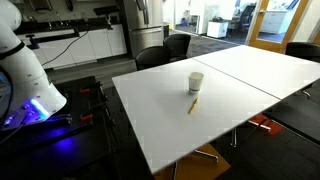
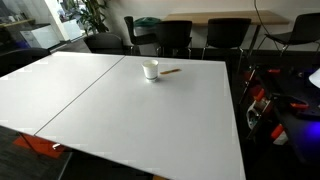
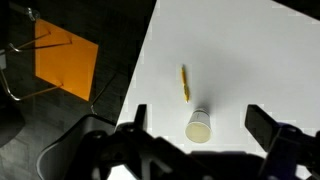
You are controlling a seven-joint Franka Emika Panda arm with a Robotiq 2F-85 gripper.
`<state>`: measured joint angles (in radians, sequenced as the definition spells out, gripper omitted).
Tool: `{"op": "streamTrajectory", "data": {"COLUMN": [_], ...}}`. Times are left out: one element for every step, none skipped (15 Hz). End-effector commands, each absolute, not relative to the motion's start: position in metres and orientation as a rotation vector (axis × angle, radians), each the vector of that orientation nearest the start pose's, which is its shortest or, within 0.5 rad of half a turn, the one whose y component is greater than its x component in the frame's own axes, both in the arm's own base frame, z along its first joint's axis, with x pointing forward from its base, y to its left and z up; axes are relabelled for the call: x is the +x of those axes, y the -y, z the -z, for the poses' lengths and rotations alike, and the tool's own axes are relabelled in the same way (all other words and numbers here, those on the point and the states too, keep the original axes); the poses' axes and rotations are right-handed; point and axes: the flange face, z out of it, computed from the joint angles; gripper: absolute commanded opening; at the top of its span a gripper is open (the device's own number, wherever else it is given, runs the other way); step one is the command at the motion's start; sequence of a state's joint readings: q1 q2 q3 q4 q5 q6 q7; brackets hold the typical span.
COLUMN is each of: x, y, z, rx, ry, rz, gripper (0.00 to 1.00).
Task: Pick the pen and put it in the cup
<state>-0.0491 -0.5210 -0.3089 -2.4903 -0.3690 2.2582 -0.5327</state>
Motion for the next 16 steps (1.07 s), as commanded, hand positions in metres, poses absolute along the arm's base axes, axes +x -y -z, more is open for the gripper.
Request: {"op": "streamTrajectory", "data": {"x": [0.403, 0.406, 0.407, 0.408, 0.409, 0.411, 0.411, 0.412, 0.413, 0.404, 0.405, 0.406, 0.408, 0.409, 0.409, 0.41], "y": [0.189, 0.195, 0.201, 0.205, 0.21, 0.214, 0.217, 0.219, 0.221, 0.214, 0.215, 0.216, 0.217, 0.217, 0.218, 0.218], "z": [-0.466, -0.457, -0.449, -0.442, -0.433, -0.424, -0.417, -0.409, -0.402, -0.41, -0.404, -0.4, -0.398, -0.398, -0.399, -0.399], "rx": [-3.241, -3.205, -3.173, -3.137, -3.097, -3.062, -3.04, -3.024, -3.011, -3.028, -3.018, -3.016, -3.016, -3.017, -3.019, -3.02], "ry": [0.863, 0.906, 0.944, 0.979, 1.013, 1.036, 1.055, 1.07, 1.087, 1.047, 1.06, 1.06, 1.06, 1.06, 1.06, 1.061], "rz": [0.331, 0.33, 0.327, 0.32, 0.312, 0.297, 0.281, 0.255, 0.232, 0.245, 0.225, 0.209, 0.202, 0.2, 0.202, 0.203], "gripper": [1.0, 1.0, 1.0, 1.0, 1.0, 1.0, 1.0, 1.0, 1.0, 1.0, 1.0, 1.0, 1.0, 1.0, 1.0, 1.0]}}
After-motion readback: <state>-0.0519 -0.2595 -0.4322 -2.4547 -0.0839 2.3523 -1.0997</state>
